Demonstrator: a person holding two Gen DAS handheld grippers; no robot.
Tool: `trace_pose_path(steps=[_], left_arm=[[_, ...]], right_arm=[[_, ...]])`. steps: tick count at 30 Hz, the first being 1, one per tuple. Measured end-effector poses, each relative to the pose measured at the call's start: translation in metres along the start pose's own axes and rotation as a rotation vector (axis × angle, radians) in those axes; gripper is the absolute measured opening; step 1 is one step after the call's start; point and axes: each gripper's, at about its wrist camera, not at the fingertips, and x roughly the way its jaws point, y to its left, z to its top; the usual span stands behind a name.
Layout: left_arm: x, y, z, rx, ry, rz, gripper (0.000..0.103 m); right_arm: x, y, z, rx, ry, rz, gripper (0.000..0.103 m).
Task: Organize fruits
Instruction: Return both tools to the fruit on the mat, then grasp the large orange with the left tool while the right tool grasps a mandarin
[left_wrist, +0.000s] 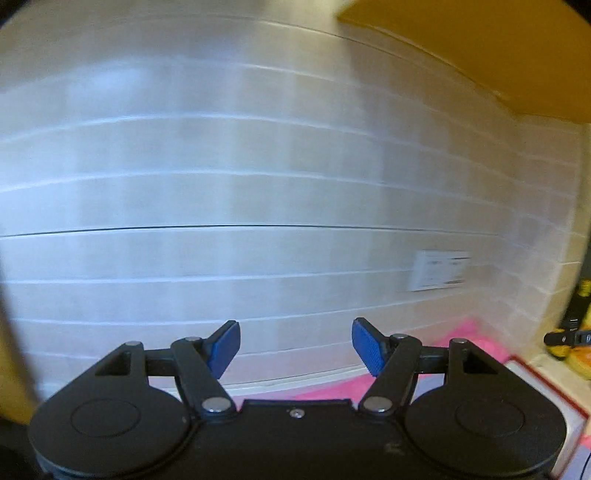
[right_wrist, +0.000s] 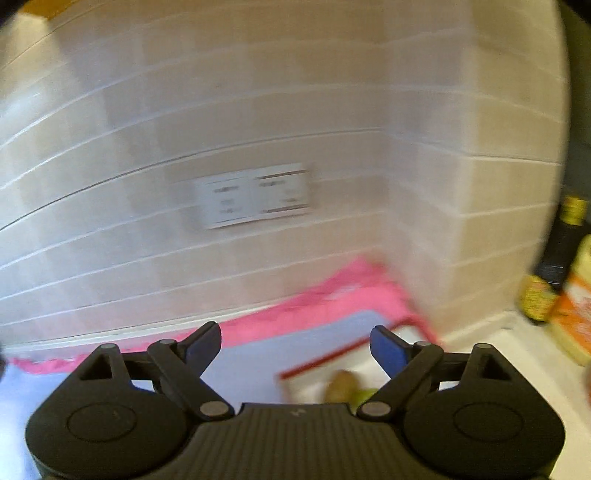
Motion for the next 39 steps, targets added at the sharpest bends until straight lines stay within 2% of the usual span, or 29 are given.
trace_pose_path(steps=[7,13,19,24,31,35,39], left_arm=[[-0.043,0.044,-0.025,0.034,0.017,0.202,0.081],[-0.057,0.070,-0.057,0.032,0.070,0.249,0.082],[-0.025,0.074,-0.093,0.089,0.221,0.152,0.083],[0.034,0.068,-0.120,0.174,0.349,0.118,0.083],[0.112,0.053,-0.140,0.226,0.492,-0.040,0.083],[0.156,0.045,-0.152,0.269,0.576,-0.077,0.083],[0.185,0.039,-0.165,0.318,0.665,-0.089,0.082]], right_arm=[[0.038,0.076,0.000,-0.039,0.065,0.164,0.092],[0.065,0.129,-0.001,-0.100,0.138,0.252,0.092],[0.100,0.153,-0.012,-0.124,0.220,0.254,0.092],[0.138,0.140,-0.027,-0.091,0.305,0.190,0.092],[0.183,0.114,-0.064,-0.023,0.411,0.121,0.091],[0.202,0.110,-0.088,-0.042,0.470,0.113,0.088],[0.217,0.112,-0.105,-0.067,0.515,0.138,0.080]])
